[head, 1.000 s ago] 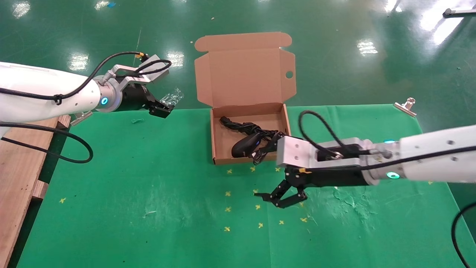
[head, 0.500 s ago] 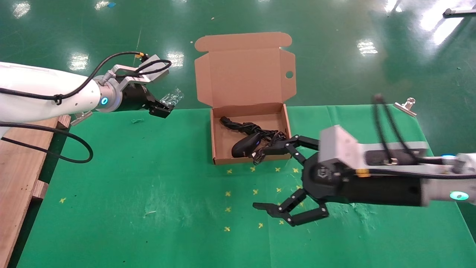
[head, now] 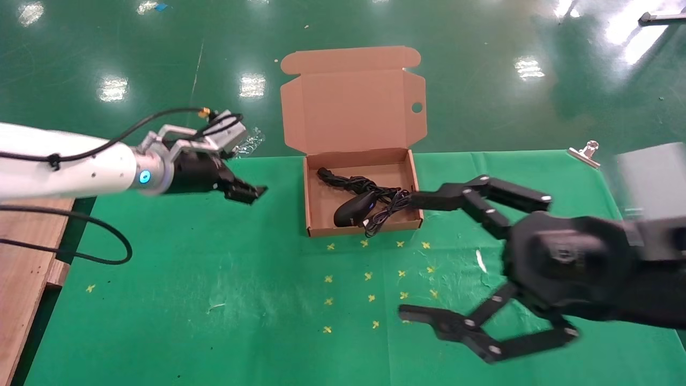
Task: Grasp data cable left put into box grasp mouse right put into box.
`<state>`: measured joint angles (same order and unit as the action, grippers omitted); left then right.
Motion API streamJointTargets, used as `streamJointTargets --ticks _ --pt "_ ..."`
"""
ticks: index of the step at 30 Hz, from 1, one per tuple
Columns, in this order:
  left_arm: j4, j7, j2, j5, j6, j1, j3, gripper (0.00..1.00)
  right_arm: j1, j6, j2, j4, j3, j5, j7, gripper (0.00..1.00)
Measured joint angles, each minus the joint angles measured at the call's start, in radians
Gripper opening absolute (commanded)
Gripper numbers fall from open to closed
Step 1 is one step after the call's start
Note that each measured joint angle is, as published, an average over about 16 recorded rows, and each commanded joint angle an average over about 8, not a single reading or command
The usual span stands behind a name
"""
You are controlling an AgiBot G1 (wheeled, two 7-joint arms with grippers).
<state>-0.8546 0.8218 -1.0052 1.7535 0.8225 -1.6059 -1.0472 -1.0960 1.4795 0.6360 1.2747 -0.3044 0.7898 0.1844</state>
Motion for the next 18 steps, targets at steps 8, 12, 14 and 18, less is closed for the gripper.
streamJointTargets --ticks 8,12,14,18 --pt "-0.069 -0.102 0.064 -0.165 0.109 0.086 0.124 1.0 0.021 0.016 -0.025 0.009 0.024 -0.059 0.003 1.0" --pt "-0.104 -0.154 0.096 -0.248 0.163 0.129 0.186 1.0 0.021 0.016 -0.025 0.009 0.024 -0.06 0.003 1.0" --pt "-0.121 -0.179 0.111 -0.289 0.19 0.15 0.217 1.0 0.021 0.016 -0.025 0.009 0.024 -0.06 0.002 1.0" --pt "-0.156 -0.231 0.143 -0.372 0.245 0.193 0.279 1.0 0.021 0.016 -0.025 0.008 0.023 -0.06 0.002 1.0"
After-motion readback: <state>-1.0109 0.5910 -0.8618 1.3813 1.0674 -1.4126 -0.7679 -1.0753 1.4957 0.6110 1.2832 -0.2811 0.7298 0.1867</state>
